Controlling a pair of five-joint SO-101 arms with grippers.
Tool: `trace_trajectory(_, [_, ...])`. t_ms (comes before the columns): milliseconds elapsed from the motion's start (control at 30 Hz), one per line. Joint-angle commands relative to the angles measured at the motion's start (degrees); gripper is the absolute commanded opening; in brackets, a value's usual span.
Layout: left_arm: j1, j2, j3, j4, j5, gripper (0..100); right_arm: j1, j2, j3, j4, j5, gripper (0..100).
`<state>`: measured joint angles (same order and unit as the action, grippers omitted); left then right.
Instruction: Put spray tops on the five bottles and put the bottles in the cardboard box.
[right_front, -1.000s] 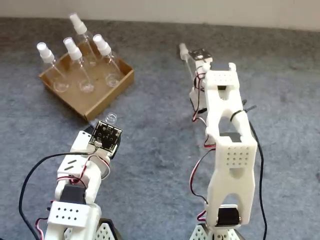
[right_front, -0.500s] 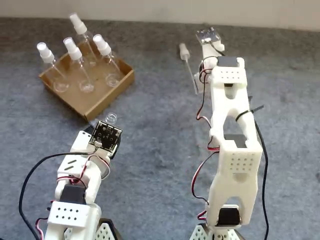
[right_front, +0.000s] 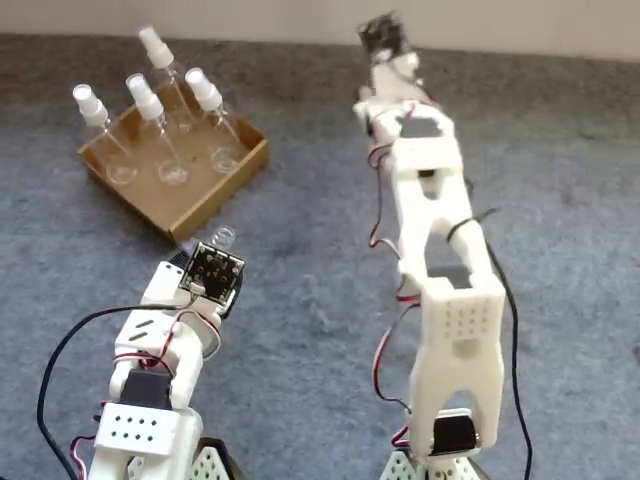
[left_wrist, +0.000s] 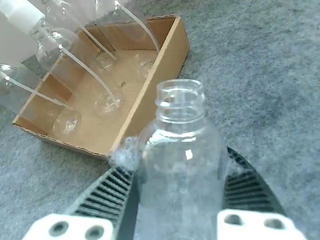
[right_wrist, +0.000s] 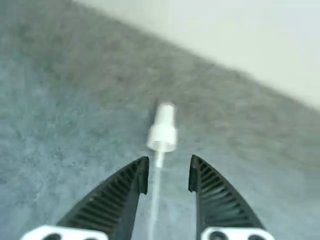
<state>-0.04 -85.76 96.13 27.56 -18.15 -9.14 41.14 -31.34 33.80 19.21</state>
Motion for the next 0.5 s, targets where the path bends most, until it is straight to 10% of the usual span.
trace_trajectory(0, [0.75, -0.92, 1.45, -0.88, -0.53, 6, -1.63, 4.70, -1.36, -11.91, 0.18, 13.1])
trace_trajectory(467, [0.75, -0.92, 1.45, -0.88, -0.53, 6, 0.22, 16.84, -2.68, -29.93, 0.35, 13.2])
